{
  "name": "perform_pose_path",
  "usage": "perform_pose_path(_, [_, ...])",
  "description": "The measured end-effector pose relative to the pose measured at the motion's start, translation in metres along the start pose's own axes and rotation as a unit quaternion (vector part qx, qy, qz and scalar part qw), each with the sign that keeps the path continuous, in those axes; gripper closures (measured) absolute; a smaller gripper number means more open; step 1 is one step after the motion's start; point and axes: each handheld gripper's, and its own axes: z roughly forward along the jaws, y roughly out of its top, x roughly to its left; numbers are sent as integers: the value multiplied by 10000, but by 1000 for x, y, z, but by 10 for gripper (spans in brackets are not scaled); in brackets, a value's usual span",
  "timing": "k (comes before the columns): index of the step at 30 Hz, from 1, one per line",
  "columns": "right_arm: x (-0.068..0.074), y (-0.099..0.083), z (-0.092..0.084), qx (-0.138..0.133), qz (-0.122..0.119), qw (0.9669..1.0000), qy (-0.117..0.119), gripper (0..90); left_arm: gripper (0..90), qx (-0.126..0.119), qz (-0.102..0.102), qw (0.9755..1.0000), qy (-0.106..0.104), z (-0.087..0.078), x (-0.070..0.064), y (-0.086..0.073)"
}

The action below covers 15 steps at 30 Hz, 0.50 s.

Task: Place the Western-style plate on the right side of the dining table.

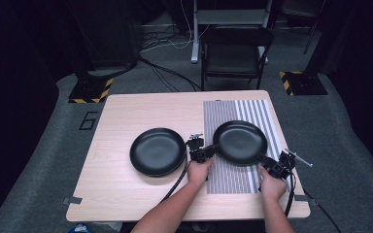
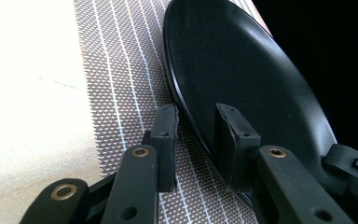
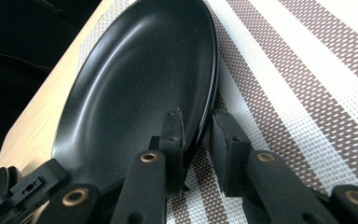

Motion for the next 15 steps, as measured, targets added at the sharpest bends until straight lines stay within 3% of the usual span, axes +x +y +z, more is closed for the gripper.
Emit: perform_pose_path(15, [2,8,9,-18,-126,9999,-1,760,705,-2,-65,9999,81,5,0,6])
